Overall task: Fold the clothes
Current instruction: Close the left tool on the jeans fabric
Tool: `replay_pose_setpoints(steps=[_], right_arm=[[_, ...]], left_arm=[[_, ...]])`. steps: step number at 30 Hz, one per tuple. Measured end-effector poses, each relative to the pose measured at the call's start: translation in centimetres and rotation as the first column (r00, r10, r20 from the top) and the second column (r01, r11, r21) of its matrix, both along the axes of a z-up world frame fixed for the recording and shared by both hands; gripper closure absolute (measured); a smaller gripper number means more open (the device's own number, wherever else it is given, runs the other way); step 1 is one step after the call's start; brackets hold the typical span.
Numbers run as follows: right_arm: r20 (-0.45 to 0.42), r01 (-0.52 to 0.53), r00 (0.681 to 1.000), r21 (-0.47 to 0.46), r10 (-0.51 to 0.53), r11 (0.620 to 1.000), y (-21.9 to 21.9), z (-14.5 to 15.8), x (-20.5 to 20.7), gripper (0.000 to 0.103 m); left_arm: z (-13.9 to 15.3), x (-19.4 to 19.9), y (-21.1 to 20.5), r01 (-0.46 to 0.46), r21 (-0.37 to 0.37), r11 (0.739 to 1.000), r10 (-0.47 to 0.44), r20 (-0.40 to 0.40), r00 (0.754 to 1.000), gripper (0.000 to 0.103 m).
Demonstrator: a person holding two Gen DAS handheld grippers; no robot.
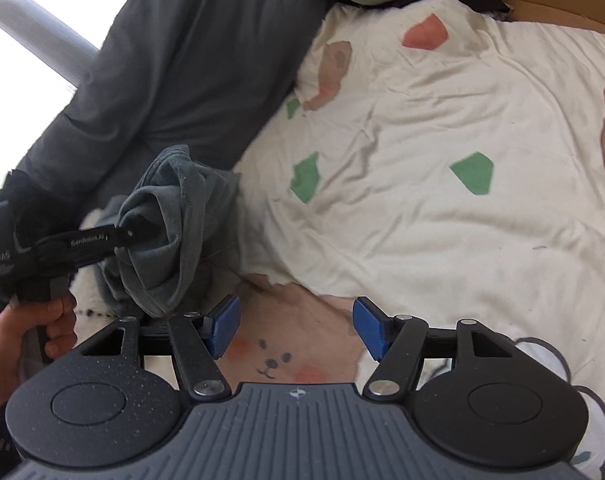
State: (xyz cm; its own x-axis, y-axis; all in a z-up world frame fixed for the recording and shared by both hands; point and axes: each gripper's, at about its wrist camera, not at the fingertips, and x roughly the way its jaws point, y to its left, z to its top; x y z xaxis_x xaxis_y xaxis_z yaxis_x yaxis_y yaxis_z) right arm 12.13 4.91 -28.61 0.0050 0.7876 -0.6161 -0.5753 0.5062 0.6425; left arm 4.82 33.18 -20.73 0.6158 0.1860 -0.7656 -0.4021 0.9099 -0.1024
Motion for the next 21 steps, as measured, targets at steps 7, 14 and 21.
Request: replay_pose_setpoints(steps=[7, 14, 21], right_arm=[[-0.018, -0.015, 1.000, 0.077, 0.017, 0.997, 0.7, 2.1, -0.2, 0.037], [-0.067, -0.078, 0.994, 0.165, 0.090, 0.983, 1.6, 3.6, -1.1, 0.035], [-0.081, -0.167, 0.980, 0.180, 0.183, 0.969, 3.1, 4.0, -3.2, 0.029]], left_arm=[[2.2, -1.8, -1.5, 0.038, -0.031, 0.999, -0.037, 0.030, 0.999, 0.080], [4.2, -3.4, -3.6, 0.087, -0.078, 0.993, -0.081, 0.078, 0.994, 0.081], [5.1, -4.1, -6.0, 0.141, -0.127, 0.982, -0.129, 0.104, 0.986, 0.081]])
